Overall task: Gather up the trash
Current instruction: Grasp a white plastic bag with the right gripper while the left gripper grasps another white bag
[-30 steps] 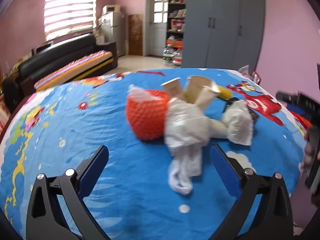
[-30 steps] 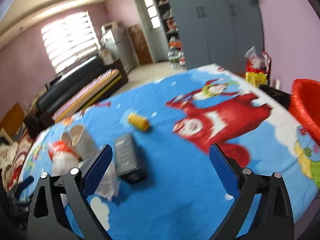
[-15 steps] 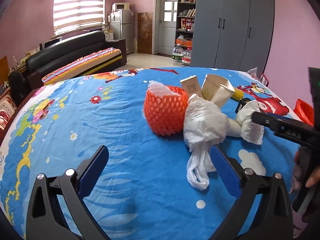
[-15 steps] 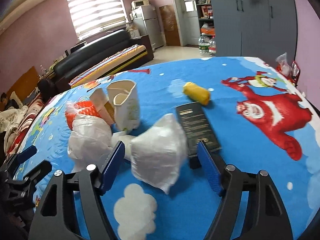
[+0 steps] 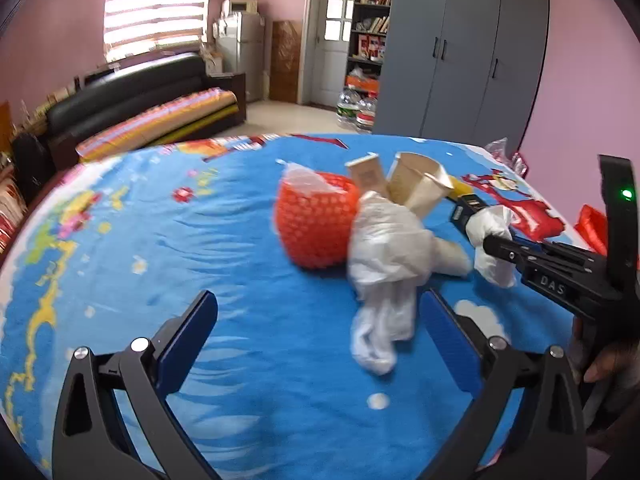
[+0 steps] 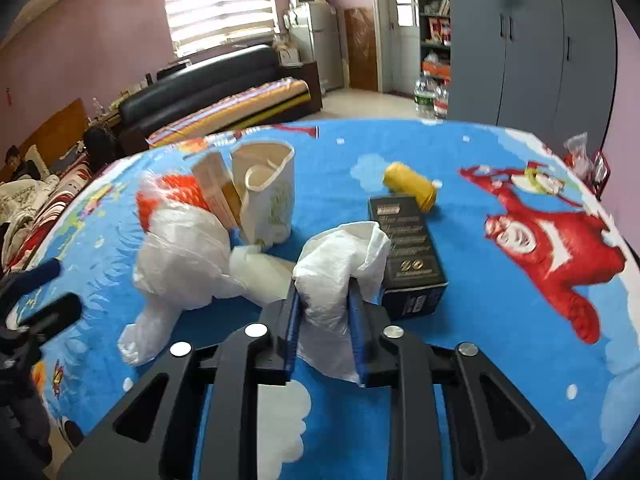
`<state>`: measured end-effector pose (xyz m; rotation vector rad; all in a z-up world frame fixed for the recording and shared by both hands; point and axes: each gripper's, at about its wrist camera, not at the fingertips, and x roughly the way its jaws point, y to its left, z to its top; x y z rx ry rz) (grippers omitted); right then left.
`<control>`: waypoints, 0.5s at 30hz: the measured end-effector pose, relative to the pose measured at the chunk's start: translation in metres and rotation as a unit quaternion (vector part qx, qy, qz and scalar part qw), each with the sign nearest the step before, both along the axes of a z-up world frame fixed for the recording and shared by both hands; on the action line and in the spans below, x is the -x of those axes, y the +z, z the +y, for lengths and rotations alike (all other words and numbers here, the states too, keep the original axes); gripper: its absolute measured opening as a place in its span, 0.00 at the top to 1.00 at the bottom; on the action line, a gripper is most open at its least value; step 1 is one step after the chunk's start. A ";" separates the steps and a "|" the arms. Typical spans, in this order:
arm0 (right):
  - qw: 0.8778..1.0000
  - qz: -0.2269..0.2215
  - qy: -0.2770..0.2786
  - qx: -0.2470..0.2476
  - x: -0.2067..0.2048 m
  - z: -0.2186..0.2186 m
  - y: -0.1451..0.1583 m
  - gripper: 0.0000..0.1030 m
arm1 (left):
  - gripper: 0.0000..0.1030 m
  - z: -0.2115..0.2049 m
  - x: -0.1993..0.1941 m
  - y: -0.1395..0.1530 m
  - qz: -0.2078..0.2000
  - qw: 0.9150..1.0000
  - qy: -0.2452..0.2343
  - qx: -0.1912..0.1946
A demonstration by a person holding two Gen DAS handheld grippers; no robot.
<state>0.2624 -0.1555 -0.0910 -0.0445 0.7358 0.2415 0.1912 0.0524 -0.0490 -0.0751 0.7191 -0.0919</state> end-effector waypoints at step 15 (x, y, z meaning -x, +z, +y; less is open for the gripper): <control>0.998 -0.032 -0.017 -0.042 0.058 -0.042 0.028 0.80 | 0.37 -0.055 -0.069 -0.028 0.067 0.998 0.006 0.014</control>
